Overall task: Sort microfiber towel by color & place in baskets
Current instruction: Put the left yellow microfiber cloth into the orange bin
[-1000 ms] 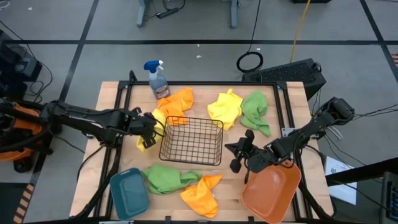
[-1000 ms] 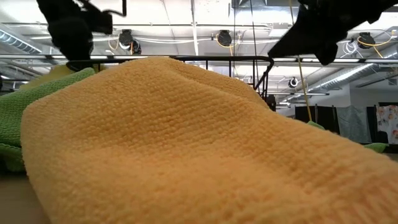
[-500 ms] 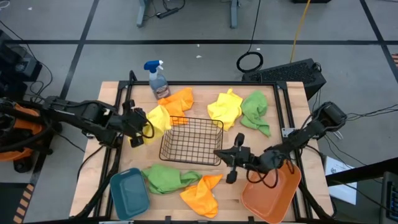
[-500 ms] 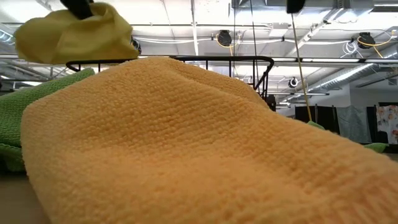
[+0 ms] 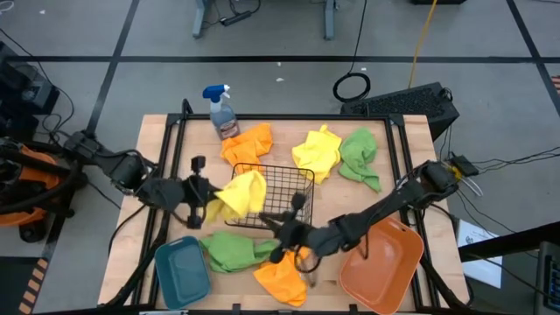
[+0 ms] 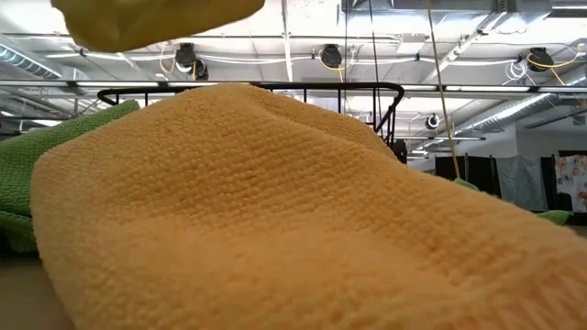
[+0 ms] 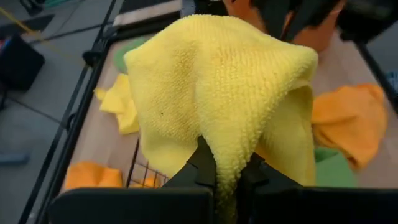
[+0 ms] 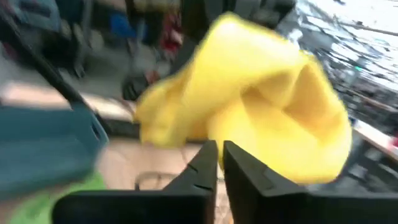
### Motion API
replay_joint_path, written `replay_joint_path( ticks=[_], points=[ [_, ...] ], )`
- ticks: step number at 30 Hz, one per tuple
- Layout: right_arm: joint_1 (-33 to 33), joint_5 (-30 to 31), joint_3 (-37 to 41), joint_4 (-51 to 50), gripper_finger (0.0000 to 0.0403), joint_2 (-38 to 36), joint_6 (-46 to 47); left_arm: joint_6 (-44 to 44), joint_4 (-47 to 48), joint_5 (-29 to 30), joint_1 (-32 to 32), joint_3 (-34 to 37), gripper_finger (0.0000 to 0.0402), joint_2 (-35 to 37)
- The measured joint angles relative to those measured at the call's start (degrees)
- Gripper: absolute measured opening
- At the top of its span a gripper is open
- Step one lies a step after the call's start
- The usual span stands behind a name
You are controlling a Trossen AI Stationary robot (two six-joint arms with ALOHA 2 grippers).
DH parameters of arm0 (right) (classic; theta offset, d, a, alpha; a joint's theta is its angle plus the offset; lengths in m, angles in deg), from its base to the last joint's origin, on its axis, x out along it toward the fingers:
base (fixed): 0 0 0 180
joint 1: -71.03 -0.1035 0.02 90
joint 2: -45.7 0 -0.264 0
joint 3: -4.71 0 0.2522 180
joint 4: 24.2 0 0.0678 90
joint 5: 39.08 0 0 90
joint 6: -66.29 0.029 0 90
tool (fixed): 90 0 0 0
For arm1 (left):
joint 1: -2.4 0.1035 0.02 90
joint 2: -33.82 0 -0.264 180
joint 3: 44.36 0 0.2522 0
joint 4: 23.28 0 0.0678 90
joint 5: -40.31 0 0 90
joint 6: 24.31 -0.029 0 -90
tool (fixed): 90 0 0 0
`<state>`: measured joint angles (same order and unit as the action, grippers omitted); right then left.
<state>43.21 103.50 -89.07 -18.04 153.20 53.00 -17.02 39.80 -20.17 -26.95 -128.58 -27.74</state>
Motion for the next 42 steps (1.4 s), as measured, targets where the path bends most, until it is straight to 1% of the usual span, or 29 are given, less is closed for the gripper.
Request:
replay_joint_path(
  ticks=[3,5,7,12,14,16,19,22,26,30,33,36,38,39,42],
  points=[
    [-1.66,4.13,-5.56,-4.69,0.0068,2.97,-0.21,1.44,-0.03,5.50,-3.74,0.48,0.0016,-2.28],
    [-2.97,5.93,-8.01,-4.38,0.0104,4.32,-1.25,1.31,-1.10,8.56,-5.92,1.99,0.0016,-3.66],
    [-4.33,7.60,-9.45,-4.51,0.0144,4.95,-2.44,1.30,-3.77,9.80,-7.49,4.00,0.0016,-4.82],
    [-5.68,7.50,-9.82,-6.04,0.0240,5.11,-2.39,2.55,-12.33,11.04,-9.55,7.94,0.0016,-7.80],
    [-5.35,6.75,-9.82,-7.73,0.0265,5.11,-0.26,2.72,-15.28,12.61,-9.78,8.24,0.0016,-9.19],
    [-4.35,3.85,-9.62,-9.35,0.0281,5.11,2.96,2.63,-16.60,14.01,-9.78,8.27,0.0016,-10.63],
    [-2.81,2.19,-8.76,-10.35,0.0289,5.14,5.91,0.25,-19.13,14.79,-9.65,8.33,0.0016,-12.30],
    [-1.45,1.29,-8.58,-11.85,0.0290,5.16,7.67,-4.56,-22.81,14.83,-9.67,8.33,0.0016,-13.44],
    [0.03,0.30,-8.56,-14.86,0.0288,5.16,10.84,-8.35,-27.20,14.18,-9.67,8.33,0.0018,-13.70],
    [1.15,-5.60,-8.56,-15.35,0.0279,5.16,13.74,-11.89,-29.15,13.76,-9.67,8.33,0.0023,-13.70],
    [1.77,-7.46,-8.56,-14.85,0.0273,5.73,15.60,-14.48,-29.95,13.31,-9.67,8.33,0.0025,-13.77],
    [2.35,-8.87,-8.51,-15.26,0.0272,6.34,15.64,-17.56,-32.26,10.97,-9.64,8.33,0.0025,-13.87],
    [3.06,-11.06,-8.51,-14.41,0.0271,7.02,15.07,-18.88,-33.13,7.82,-9.63,8.33,0.0026,-13.83],
    [3.16,-11.15,-8.51,-14.53,0.0269,7.17,14.49,-19.64,-33.13,6.15,-9.63,8.33,0.0026,-13.85],
    [3.59,-11.33,-8.42,-14.58,0.0248,7.16,13.93,-20.06,-33.11,3.19,-9.63,8.33,0.0026,-13.85]
  ],
)
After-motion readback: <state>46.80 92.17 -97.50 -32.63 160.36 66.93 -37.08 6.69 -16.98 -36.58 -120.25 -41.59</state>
